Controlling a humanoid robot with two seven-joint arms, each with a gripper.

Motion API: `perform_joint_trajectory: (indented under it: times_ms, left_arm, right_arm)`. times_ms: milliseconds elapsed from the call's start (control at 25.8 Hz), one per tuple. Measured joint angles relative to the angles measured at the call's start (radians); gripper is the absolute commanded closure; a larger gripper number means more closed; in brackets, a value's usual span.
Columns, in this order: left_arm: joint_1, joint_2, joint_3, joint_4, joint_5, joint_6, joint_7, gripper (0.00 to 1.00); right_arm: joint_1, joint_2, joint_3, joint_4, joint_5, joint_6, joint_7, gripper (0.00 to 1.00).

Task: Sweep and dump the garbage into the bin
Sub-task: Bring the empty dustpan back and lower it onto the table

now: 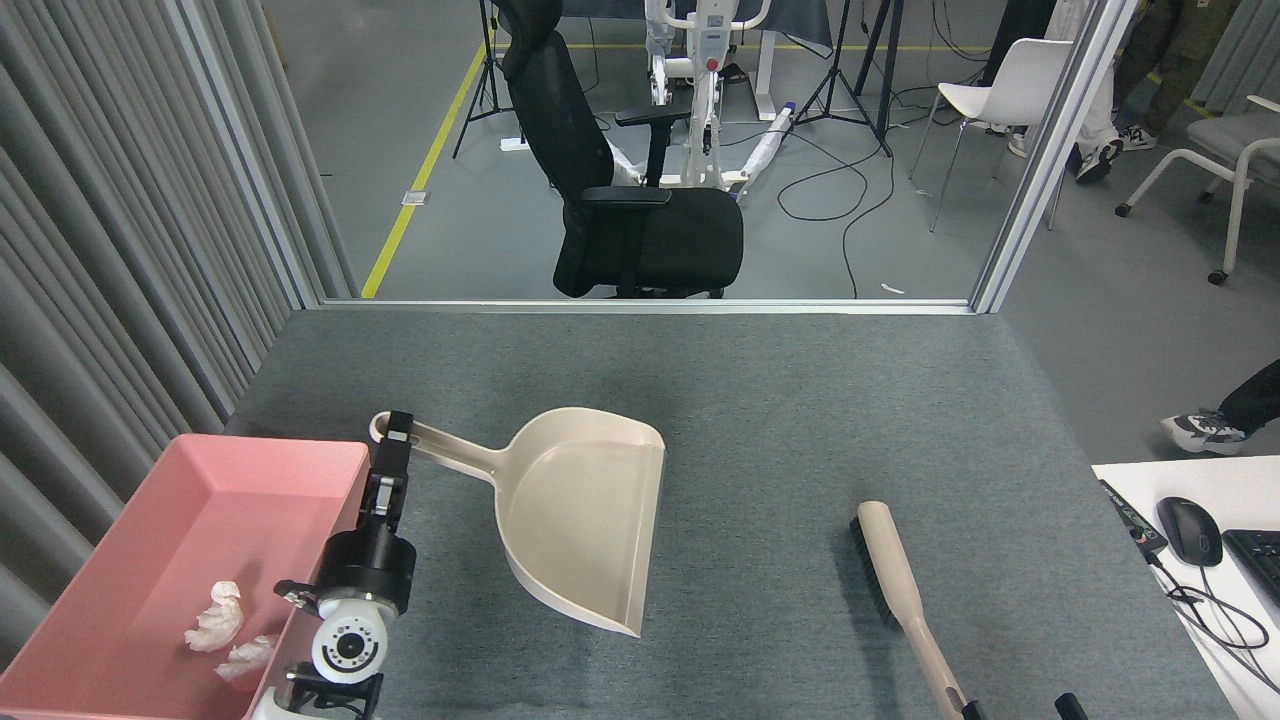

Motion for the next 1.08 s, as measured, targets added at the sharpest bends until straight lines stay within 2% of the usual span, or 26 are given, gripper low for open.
perform_joint_trajectory:
  times_ms: [155, 232, 658, 735, 852, 968, 1084]
  left_arm:
    - [0.017, -0.075, -0.013, 0.042, -0.128, -0.007, 0.004, 0.84]
    - [0.031, -0.091, -0.013, 0.052, -0.17, -0.01, 0.012, 0.84]
    - [0.096, -0.102, 0.035, 0.052, -0.216, 0.02, 0.067, 0.83]
    - [0.113, -0.101, 0.035, 0.049, -0.217, 0.02, 0.079, 0.8]
    - [0.139, -0.098, 0.032, 0.048, -0.224, 0.012, 0.095, 0.67]
    - [0.158, -0.096, 0.029, 0.049, -0.238, 0.008, 0.113, 0.34]
    - [0.178, -0.093, 0.024, 0.043, -0.25, 0.007, 0.121, 0.25]
  right_arm:
    - [0.013, 0.001, -0.001, -0.002, 0.0, 0.003, 0.001, 0.01]
    - [0.015, 0.001, -0.002, -0.002, 0.0, 0.004, 0.004, 0.01]
    - [0.017, 0.003, -0.001, -0.002, -0.001, 0.004, -0.002, 0.01]
    - [0.017, 0.002, -0.001, -0.002, 0.0, 0.004, -0.002, 0.01]
    - [0.017, 0.001, -0.001, -0.002, 0.0, 0.004, -0.002, 0.01]
    - [0.017, 0.0, -0.001, -0.002, 0.0, 0.004, -0.002, 0.01]
    - [0.017, -0.004, -0.001, -0.002, 0.0, 0.004, -0.002, 0.01]
